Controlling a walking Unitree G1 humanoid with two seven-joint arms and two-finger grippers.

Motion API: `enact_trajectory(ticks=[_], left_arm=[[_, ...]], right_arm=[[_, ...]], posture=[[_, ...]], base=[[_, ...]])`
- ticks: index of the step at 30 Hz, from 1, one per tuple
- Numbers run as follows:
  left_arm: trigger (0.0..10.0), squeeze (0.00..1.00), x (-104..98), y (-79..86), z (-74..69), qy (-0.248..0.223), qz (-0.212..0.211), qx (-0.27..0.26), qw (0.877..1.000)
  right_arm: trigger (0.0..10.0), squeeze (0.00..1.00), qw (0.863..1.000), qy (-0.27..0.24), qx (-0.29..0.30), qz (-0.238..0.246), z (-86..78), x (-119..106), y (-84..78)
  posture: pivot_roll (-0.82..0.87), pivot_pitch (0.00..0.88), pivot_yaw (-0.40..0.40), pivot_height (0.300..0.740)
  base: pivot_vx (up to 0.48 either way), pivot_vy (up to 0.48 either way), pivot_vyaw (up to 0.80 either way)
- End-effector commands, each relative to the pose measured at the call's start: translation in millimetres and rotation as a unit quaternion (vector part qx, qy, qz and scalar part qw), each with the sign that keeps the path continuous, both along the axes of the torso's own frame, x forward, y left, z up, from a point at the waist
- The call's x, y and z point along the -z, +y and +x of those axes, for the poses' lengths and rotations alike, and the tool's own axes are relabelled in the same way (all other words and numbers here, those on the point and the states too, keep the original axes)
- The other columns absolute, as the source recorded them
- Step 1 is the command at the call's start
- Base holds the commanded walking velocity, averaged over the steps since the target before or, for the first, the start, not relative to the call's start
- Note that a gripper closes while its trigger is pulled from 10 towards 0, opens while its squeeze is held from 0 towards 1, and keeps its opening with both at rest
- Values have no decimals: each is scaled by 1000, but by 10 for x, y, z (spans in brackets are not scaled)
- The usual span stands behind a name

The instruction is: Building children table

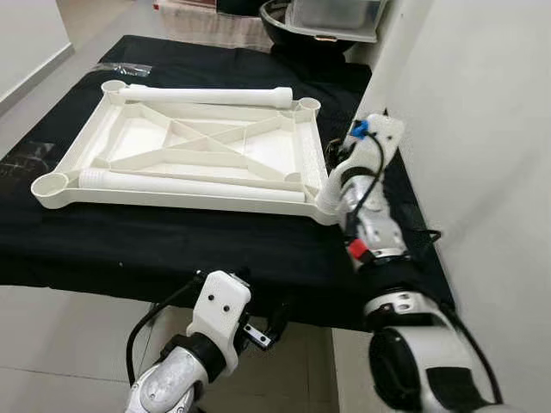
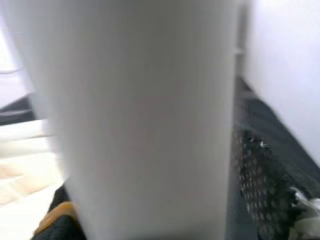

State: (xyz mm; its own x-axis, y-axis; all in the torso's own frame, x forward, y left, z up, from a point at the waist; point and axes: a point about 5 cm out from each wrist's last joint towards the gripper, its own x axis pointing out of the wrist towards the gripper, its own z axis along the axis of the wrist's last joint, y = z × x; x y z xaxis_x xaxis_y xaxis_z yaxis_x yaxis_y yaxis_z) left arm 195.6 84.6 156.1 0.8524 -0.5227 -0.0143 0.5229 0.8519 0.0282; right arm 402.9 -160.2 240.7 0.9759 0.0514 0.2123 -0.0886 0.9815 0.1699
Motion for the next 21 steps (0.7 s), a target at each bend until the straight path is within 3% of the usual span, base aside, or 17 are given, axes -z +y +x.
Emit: enact_trajectory(ticks=[1,2,3,4,5,6,7,9,11,12,14,15,16,18,19,20,21], left_arm=[[10000,0,45,-19,12,10,-2,2,1000],[10000,0,45,-20,17,10,-2,2,1000],[10000,0,44,-19,22,10,-3,1,1000],[10000,0,44,-19,22,10,-3,1,1000],[10000,0,44,-18,24,9,-3,1,1000],[10000,0,47,-16,26,10,-3,0,1000],[10000,0,47,-16,26,10,-3,0,1000],[10000,0,50,-14,29,10,-3,-2,1000],[10000,0,50,-14,29,10,-3,-2,1000],[10000,0,49,-14,30,10,-3,-2,1000],[10000,0,49,-14,28,9,-4,-4,1000],[10000,0,49,-14,28,9,-4,-4,1000],[10000,0,49,-14,28,9,-4,-4,1000],[10000,0,49,-14,28,9,-4,-4,1000],[10000,0,50,-8,25,9,-3,-6,1000],[10000,0,50,-8,25,9,-3,-6,1000],[10000,0,49,-9,24,9,-4,-7,1000]], right_arm=[[10000,0,997,-3,-71,11,13,-18,6],[10000,0,990,-1,-136,19,1,-24,30],[10000,0,975,5,-221,16,-31,-19,83],[10000,0,975,5,-221,16,-31,-19,83],[10000,0,961,7,-277,17,-64,-16,121],[10000,0,938,13,-347,-4,-116,-4,176],[10000,0,938,13,-347,-4,-116,-4,176],[10000,0,883,17,-464,-63,-243,33,275],[10000,0,883,17,-464,-63,-243,33,275],[10000,0,850,15,-517,-96,-308,53,325],[10000,0,812,9,-570,-129,-339,41,439],[10000,0,812,9,-570,-129,-339,41,439],[10000,0,802,6,-582,-136,-336,27,475],[10000,0,802,6,-582,-136,-336,27,475],[0,0,802,-11,-579,-143,-294,-38,578],[0,0,802,-11,-579,-143,-294,-38,578],[0,0,820,-20,-556,-135,-251,-86,624]], posture=[[115,136,-116,740],[118,143,-114,740],[117,143,-115,740],[117,143,-115,740],[117,143,-115,740],[120,141,-120,740],[120,141,-120,740],[121,141,-121,740],[121,141,-121,740],[122,146,-124,740],[124,144,-127,740],[124,144,-127,740],[124,144,-127,740],[124,144,-127,740],[124,144,-127,740],[124,144,-127,740],[123,150,-129,740]], base=[[0,0,0],[0,0,0],[0,0,0],[0,0,0],[0,0,0],[0,0,0],[0,0,0],[0,0,0],[0,0,0],[0,0,0],[0,0,0],[0,0,0],[0,0,0],[0,0,0],[0,0,0],[0,0,0],[0,0,0]])
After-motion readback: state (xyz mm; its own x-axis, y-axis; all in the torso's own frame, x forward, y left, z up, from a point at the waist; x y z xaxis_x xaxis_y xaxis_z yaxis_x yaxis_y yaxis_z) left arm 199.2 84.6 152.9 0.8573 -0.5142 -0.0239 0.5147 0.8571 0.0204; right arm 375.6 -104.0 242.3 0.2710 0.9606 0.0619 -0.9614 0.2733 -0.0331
